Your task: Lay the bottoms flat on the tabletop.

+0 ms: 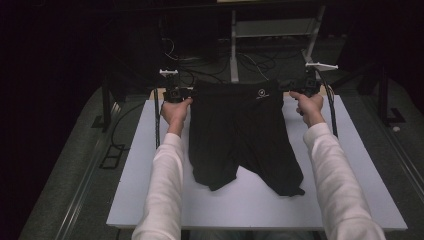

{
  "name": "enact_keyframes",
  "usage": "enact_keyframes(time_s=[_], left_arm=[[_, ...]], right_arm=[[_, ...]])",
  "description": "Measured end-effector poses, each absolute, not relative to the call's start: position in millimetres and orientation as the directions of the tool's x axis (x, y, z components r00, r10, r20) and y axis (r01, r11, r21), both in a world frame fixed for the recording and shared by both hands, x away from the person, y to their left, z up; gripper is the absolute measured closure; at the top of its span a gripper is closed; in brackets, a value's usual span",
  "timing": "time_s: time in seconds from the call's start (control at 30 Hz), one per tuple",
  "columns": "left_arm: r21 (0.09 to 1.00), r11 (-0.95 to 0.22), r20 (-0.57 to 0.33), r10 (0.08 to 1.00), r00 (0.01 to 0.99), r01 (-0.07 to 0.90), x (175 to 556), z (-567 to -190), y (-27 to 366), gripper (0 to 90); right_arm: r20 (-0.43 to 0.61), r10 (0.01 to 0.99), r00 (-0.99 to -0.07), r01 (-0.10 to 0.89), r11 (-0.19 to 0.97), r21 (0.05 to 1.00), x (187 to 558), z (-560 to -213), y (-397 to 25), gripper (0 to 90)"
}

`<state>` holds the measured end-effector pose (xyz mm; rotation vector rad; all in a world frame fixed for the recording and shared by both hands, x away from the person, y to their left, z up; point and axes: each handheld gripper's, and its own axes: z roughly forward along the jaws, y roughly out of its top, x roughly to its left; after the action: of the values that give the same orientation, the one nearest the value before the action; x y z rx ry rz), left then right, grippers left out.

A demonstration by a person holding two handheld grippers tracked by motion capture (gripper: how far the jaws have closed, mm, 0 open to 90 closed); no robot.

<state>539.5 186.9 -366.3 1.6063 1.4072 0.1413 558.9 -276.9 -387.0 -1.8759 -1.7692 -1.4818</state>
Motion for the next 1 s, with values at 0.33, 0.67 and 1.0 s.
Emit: enact_keyframes(time_s=[0.33, 0.67, 1.0], left_arm=[[0.705, 0.158, -0.488, 0.815, 0.312, 0.691, 546, -371, 188, 80.8], [0.672, 0.235, -0.550, 0.793, 0.261, 0.702, 527, -421, 204, 39.5], [0.694, 0.211, -0.557, 0.763, 0.327, 0.689, 506, -424, 199, 13.2]], right_arm=[[0.659, 0.719, -0.222, 0.814, -0.236, 0.531, 571, -376, -264, 78.3], [0.561, 0.806, -0.190, 0.815, -0.189, 0.548, 547, -432, -271, 47.5], [0.523, 0.809, -0.269, 0.795, -0.120, 0.595, 522, -433, -281, 13.6]])
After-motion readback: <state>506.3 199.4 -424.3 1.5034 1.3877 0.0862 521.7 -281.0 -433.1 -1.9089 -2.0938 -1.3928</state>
